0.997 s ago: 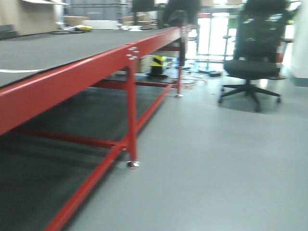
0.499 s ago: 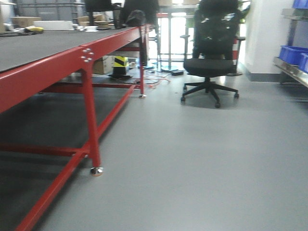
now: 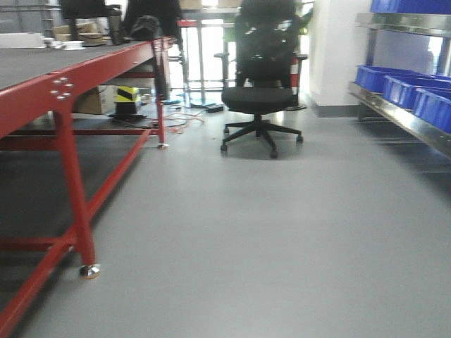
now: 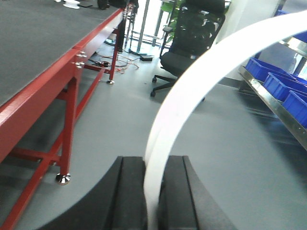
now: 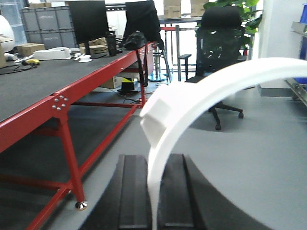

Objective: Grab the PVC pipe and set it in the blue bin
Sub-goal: 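Drive the base away from the table holding both arcs, then drive the base past the chair toward the blue bin shelf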

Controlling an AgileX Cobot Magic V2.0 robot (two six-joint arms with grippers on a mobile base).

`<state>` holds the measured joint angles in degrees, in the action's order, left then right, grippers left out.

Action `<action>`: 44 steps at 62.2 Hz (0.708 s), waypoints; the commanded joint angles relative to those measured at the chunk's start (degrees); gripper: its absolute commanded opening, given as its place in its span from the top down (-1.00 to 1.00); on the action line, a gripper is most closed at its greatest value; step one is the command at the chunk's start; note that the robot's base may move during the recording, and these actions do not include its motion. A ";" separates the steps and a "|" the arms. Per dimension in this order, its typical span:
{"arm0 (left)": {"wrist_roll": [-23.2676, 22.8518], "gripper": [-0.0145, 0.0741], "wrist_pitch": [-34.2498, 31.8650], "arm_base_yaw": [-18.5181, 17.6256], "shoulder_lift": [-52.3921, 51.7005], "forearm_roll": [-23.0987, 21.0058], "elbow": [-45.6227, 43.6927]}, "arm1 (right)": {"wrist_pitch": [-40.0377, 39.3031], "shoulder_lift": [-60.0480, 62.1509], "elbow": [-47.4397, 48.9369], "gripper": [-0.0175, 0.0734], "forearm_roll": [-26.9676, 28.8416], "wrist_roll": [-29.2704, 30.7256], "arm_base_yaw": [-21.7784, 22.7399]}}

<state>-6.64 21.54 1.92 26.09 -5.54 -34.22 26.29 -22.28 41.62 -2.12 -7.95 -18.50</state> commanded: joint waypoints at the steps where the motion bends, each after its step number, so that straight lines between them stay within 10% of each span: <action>1: -0.28 0.92 -1.59 0.19 -0.23 -0.15 -0.24 | -1.45 0.36 -0.06 0.98 -0.64 0.34 0.07; 44: -0.28 0.92 -1.59 0.19 -0.23 -0.15 -0.24 | -1.45 0.36 -0.06 0.98 -0.64 0.34 0.07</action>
<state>-6.64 21.54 1.92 26.09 -5.54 -34.22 26.29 -22.28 41.62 -2.12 -7.95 -18.50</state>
